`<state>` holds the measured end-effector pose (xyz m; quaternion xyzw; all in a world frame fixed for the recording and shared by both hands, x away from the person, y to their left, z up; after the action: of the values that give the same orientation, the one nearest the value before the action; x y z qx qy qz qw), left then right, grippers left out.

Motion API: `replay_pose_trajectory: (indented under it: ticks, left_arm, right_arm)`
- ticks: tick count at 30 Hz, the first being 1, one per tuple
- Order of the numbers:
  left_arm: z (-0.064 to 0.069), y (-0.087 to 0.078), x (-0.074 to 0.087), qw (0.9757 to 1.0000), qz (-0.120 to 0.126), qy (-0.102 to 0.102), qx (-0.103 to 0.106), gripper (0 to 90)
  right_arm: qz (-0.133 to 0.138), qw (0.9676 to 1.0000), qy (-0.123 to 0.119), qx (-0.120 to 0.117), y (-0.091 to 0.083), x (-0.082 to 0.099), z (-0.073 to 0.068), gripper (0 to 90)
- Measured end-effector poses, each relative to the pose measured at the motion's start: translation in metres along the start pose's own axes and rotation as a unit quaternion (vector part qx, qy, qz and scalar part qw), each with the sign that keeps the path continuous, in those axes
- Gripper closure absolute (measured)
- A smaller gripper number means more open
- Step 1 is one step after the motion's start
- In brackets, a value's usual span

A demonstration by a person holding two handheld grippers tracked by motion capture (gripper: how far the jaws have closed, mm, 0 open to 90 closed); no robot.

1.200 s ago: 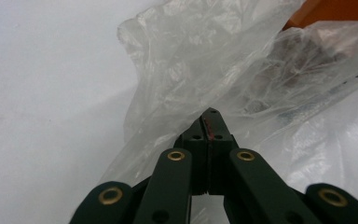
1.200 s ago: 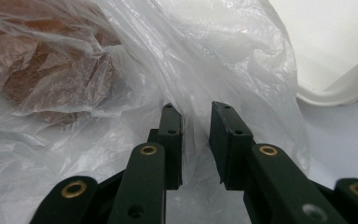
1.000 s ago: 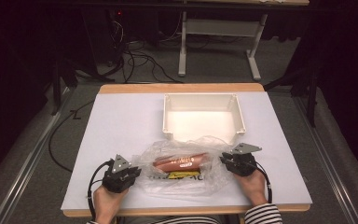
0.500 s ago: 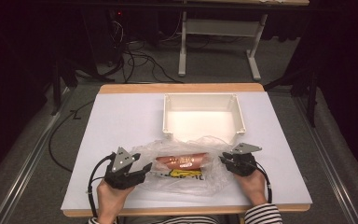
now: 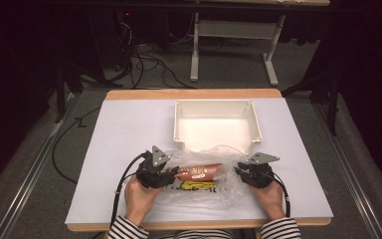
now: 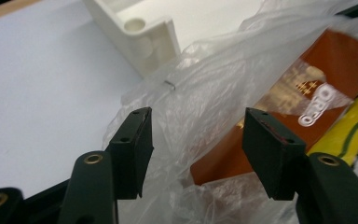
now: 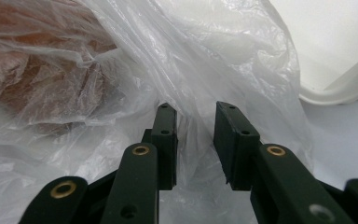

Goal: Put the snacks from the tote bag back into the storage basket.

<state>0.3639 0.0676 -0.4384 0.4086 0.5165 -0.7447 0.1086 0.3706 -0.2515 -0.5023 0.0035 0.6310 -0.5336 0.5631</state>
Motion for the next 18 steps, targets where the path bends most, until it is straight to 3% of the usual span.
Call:
replay_pose_trajectory:
  ticks: [6, 7, 15, 16, 17, 18]
  left_arm:
    - [-0.010, -0.001, 0.012, 0.9996, -0.015, -0.004, -0.023, 43.1]
    - [-0.014, -0.003, 0.016, 0.9997, -0.014, -0.016, -0.014, 44.2]
    - [-0.019, -0.012, 0.026, 0.9996, -0.012, -0.022, -0.011, 46.2]
    - [-0.019, -0.014, 0.028, 0.9996, -0.010, -0.024, -0.006, 46.2]
    - [-0.021, -0.017, 0.033, 0.9992, -0.008, -0.037, 0.012, 46.4]
    - [-0.021, -0.017, 0.033, 0.9992, -0.008, -0.037, 0.012, 46.5]
  right_arm:
    - [0.001, 1.0000, 0.001, -0.003, 0.000, 0.000, 0.001, 69.5]
    - [0.002, 1.0000, 0.002, -0.004, 0.000, 0.000, 0.001, 69.3]
    - [0.001, 1.0000, -0.001, -0.004, 0.000, 0.000, 0.001, 68.8]
    - [0.002, 1.0000, -0.001, -0.004, 0.000, 0.000, 0.001, 68.8]
    - [0.002, 1.0000, 0.000, -0.005, 0.000, 0.000, 0.000, 68.8]
    - [0.002, 1.0000, 0.000, -0.005, 0.000, 0.000, 0.000, 68.8]
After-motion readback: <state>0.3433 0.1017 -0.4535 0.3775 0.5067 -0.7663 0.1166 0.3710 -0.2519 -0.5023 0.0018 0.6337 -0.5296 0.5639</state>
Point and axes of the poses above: each handheld gripper's, and its own axes: y roughly forward along the jaws, x roughly out of its underside, z roughly to its right, the point moved 3 cm from there along y, roughly forward along the jaws, and after that the axes turned 15 degrees about -y, right-handed, at the moved point
